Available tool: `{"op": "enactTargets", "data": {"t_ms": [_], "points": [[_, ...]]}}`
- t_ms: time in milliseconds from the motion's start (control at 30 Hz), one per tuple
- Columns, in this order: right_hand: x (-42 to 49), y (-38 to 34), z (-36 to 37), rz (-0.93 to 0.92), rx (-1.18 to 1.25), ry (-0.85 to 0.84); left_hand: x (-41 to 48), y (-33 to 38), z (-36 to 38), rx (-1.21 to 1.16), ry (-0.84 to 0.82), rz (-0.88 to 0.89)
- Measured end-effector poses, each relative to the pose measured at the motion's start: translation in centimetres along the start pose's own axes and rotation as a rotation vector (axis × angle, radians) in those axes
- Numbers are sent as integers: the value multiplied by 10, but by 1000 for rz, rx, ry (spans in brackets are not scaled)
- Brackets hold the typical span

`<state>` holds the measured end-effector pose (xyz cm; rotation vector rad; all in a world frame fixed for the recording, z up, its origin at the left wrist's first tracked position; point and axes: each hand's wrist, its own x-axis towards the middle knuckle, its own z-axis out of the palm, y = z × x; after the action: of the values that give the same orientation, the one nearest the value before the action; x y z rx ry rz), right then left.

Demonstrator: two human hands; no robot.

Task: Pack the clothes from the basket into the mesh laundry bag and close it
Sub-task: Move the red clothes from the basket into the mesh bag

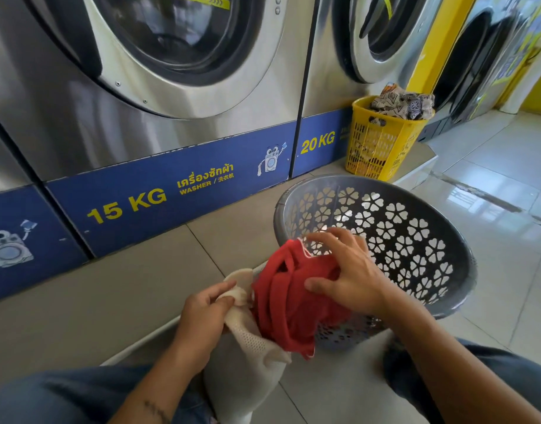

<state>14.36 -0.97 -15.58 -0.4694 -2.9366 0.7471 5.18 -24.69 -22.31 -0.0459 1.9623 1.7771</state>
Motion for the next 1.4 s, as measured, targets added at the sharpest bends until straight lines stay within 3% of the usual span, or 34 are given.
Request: {"op": "enactTargets", "data": {"t_ms": [67, 133, 200, 533, 600, 700, 900, 1167, 1300, 1400], "points": [[2, 12, 2, 164, 34, -205, 1, -1, 1, 10, -2, 5], [3, 18, 4, 237, 280, -331, 0, -1, 1, 25, 2, 8], [6, 20, 6, 187, 320, -257, -2, -1, 0, 37, 10, 18], [-26, -46, -8, -221, -258, 254, -7, 2, -5, -134, -74, -21], [-38, -67, 1, -295, -325, 299, -5, 1, -10, -162, -74, -23], [-48, -83, 37, -319, -294, 237, -4, -11, -24, -48, 0, -36], [-48, -74, 105, -277, -363, 149, -1, -23, -54, 101, 198, -82], [-39, -89, 99, -181, -285, 242, 8, -22, -60, 250, 152, -4], [-20, -68, 67, 111, -369, 5, 11, -24, -56, 271, 128, 22], [-5, -58, 54, 139, -314, -93, 14, -25, -50, 329, 118, 84]]}}
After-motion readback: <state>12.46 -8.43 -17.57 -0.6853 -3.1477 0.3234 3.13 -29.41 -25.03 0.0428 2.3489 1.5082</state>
